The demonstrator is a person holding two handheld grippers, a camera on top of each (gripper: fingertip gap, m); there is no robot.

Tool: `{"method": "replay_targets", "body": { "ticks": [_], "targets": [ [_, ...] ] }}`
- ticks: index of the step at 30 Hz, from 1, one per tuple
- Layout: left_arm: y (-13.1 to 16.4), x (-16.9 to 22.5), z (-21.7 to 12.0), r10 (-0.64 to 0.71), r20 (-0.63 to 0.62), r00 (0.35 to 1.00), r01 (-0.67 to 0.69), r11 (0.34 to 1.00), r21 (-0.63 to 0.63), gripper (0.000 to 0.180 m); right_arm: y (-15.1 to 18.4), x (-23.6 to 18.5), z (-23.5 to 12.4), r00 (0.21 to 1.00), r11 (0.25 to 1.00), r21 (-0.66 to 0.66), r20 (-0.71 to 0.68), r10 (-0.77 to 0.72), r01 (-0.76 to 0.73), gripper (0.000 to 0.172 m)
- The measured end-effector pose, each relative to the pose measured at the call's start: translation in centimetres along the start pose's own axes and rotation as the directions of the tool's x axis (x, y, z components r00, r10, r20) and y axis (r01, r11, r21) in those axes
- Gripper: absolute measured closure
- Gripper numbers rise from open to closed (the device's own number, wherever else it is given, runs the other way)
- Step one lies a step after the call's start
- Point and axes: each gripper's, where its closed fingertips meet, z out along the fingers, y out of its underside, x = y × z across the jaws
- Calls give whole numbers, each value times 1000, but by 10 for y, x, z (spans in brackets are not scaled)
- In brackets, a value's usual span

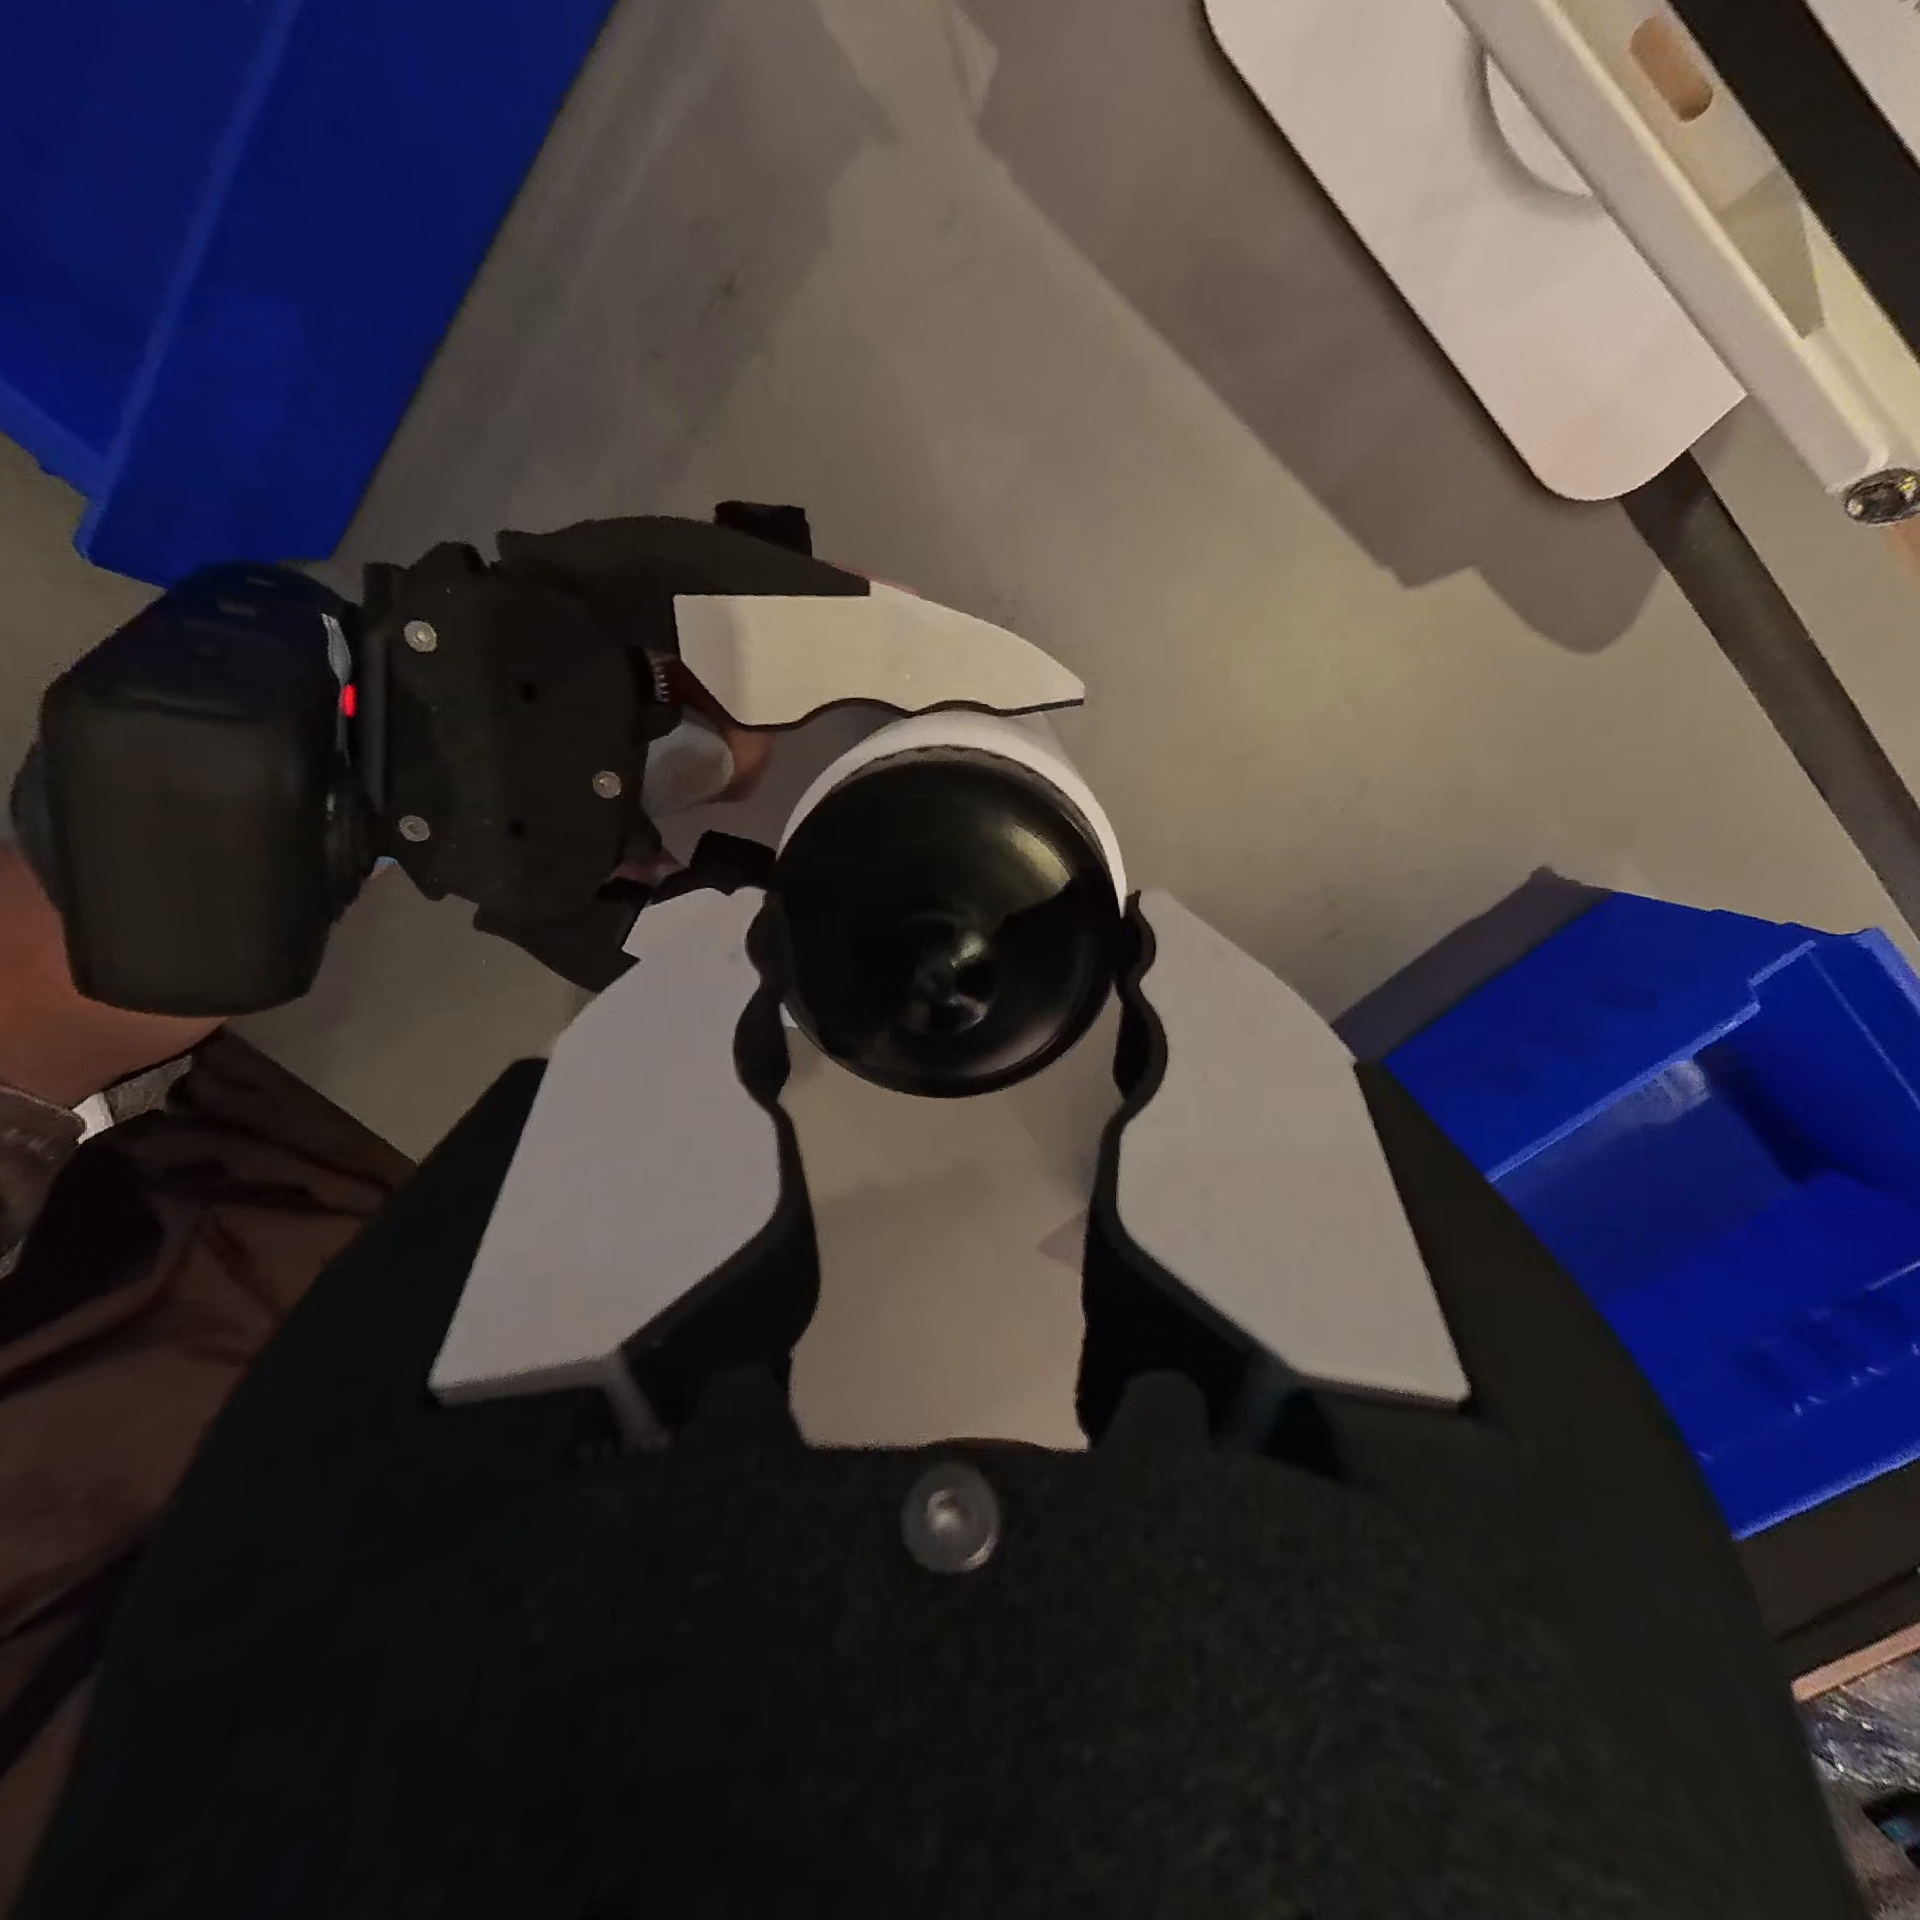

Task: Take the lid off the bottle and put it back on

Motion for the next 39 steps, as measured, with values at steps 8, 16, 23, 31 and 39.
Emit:
{"method": "replay_targets", "body": {
  "ticks": [8,16,23,31,39],
  "targets": [
    [0,-2,-1,-6,-5,1000,6,1000,5,94,7,-2,10,997,995,-62,-26,-74,73,101],
    [0,2,1,19,-10,1000,-19,1000,-10,94,14,2,8,725,713,-141,61,-686,687,101],
    [1,-1,-2,1,-9,1000,-1,1000,-2,94,4,-13,6,839,839,-12,22,-544,544,77],
    [1,-2,-2,-7,-5,1000,7,1000,-2,94,2,1,6,994,991,132,-111,-13,28,67],
    [1,-2,-3,-5,-3,1000,5,1000,-5,94,5,-4,11,999,998,62,-46,-28,31,101]
  ]
}}
